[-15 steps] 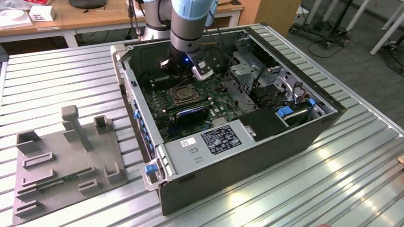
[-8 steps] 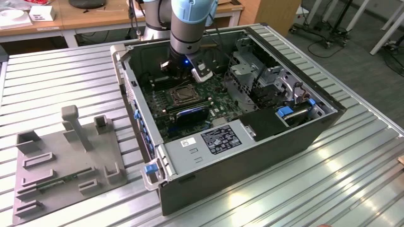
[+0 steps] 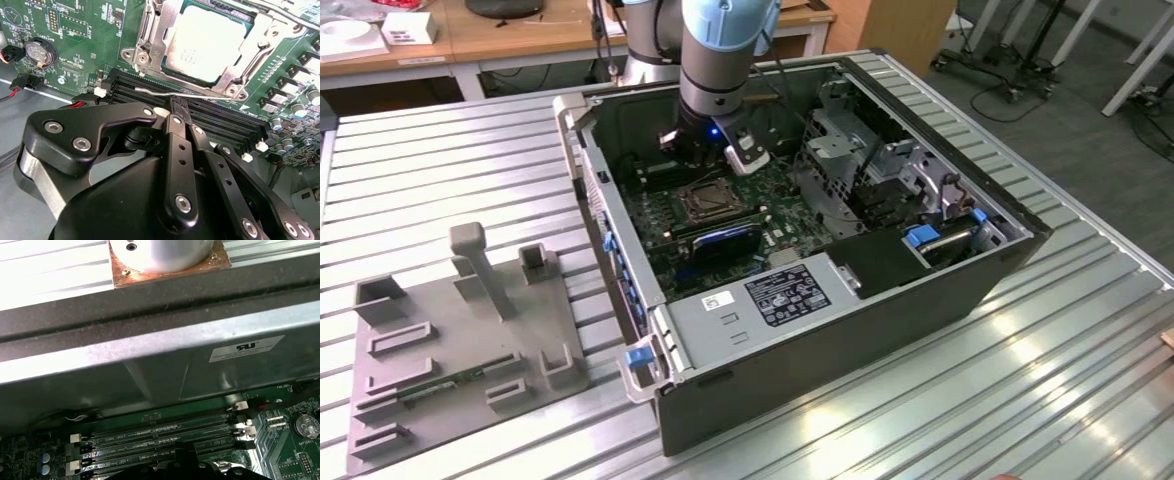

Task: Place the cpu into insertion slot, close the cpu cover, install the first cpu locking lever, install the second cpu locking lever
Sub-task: 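Install the first cpu locking lever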

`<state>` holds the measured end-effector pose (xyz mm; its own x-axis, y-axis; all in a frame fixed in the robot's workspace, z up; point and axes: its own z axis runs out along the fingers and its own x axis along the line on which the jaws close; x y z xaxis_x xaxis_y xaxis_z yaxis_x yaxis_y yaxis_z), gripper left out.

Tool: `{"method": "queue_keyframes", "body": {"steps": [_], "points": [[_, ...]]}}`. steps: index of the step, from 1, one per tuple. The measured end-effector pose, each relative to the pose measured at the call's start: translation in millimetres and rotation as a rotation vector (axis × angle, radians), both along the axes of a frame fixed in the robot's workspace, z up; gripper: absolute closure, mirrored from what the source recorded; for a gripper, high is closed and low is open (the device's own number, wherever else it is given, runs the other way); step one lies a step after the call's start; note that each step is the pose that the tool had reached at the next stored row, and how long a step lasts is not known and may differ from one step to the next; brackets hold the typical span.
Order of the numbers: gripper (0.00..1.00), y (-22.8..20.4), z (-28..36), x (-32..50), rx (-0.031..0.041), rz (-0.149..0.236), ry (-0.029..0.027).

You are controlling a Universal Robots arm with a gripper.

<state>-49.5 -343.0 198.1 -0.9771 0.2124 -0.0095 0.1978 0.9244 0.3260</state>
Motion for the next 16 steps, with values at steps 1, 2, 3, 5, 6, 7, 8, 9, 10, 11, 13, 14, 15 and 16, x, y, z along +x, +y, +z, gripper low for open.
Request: {"method": "queue_keyframes", "body": {"steps": [1, 2, 3, 5, 6, 7, 8, 9, 10, 11, 13, 14, 15, 16], "points": [[0.90, 0.0, 0.0, 0.0, 0.0000, 0.000, 0.0000], [0.90, 0.0, 0.0, 0.0, -0.0001, 0.000, 0.0000], [0.90, 0.0, 0.0, 0.0, -0.0001, 0.000, 0.0000], [0.90, 0.0, 0.0, 0.0, -0.0001, 0.000, 0.0000], [0.90, 0.0, 0.2, 0.0, -0.0002, 0.000, 0.0001], [0.90, 0.0, 0.7, 0.0, -0.0004, 0.000, 0.0002], [0.90, 0.0, 1.2, 0.0, -0.0002, 0.000, 0.0001], [0.90, 0.0, 1.9, 0.0, -0.0002, 0.000, 0.0000], [0.90, 0.0, 2.6, 0.0, -0.0001, 0.000, 0.0000], [0.90, 0.1, 3.0, 0.0, 0.0000, 0.000, -0.0001], [0.90, 0.1, 3.1, -0.3, 0.0038, 0.000, -0.0002], [0.90, 0.0, 3.2, -0.6, 0.0091, 0.000, -0.0001], [0.90, 0.1, 3.2, -1.0, 0.0133, 0.000, -0.0001], [0.90, 0.1, 3.2, -1.3, 0.0148, 0.000, 0.0000]]}}
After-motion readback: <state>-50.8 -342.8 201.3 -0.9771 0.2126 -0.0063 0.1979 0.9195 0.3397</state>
